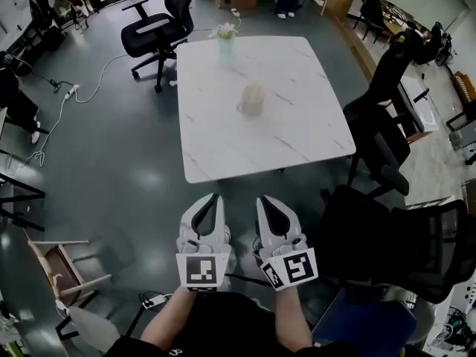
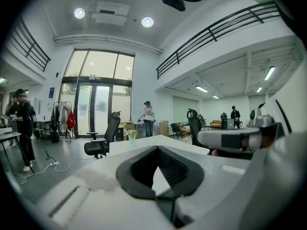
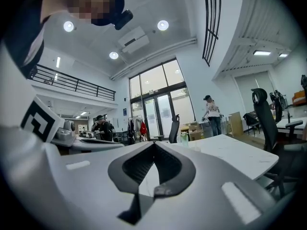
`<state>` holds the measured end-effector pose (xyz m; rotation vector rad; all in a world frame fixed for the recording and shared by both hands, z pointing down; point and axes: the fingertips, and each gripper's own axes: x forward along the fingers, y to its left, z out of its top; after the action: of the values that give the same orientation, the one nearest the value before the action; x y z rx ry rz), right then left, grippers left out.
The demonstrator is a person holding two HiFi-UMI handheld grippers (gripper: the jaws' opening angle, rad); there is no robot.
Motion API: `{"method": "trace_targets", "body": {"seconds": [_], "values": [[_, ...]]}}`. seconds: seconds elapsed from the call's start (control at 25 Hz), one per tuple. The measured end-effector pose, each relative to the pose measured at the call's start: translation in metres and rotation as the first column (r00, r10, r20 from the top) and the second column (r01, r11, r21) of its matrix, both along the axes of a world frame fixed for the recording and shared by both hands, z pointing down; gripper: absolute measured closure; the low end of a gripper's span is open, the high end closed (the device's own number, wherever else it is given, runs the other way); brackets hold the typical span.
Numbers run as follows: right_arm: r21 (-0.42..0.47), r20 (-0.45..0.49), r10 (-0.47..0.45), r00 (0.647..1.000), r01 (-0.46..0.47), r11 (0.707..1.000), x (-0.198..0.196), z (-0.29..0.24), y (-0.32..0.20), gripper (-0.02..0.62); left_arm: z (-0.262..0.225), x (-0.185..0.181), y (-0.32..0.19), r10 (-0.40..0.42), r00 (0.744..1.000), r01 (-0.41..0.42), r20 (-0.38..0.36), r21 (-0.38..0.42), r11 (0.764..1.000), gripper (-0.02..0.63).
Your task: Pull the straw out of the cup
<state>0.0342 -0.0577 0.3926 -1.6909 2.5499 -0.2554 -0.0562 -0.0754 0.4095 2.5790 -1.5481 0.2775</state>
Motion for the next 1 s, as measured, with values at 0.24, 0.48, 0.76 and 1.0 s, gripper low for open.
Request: {"method": "trace_targets", "body": {"seconds": [0.24, 0.48, 0.76, 1.0], "values": [[-0.017, -0.011, 0.036, 0.999, -0.037, 0.999, 0.012, -0.013, -0.06, 0.593, -0.011, 0.019, -0.068, 0.064, 0.998, -0.064, 0.013, 0.011, 0.998, 0.604], [-0.037, -0.021, 0.083, 0.996, -0.084, 0.996, 0.042, -0.018, -0.076, 0.592, -0.016, 0.047, -0.092, 0.087, 0.996, -0.087, -0.036, -0.015, 0.996, 0.604], [-0.055, -0.004, 0.031, 1.0, -0.031, 0.998, 0.047, -0.017, -0.118, 0.593, -0.017, 0.057, -0.122, 0.07, 0.997, -0.07, -0.017, -0.008, 0.998, 0.604], [-0.101, 0.012, 0.003, 1.0, -0.002, 0.995, 0.059, 0.002, -0.161, 0.592, 0.001, 0.057, -0.147, 0.011, 1.0, -0.011, -0.008, -0.052, 0.999, 0.604]]}}
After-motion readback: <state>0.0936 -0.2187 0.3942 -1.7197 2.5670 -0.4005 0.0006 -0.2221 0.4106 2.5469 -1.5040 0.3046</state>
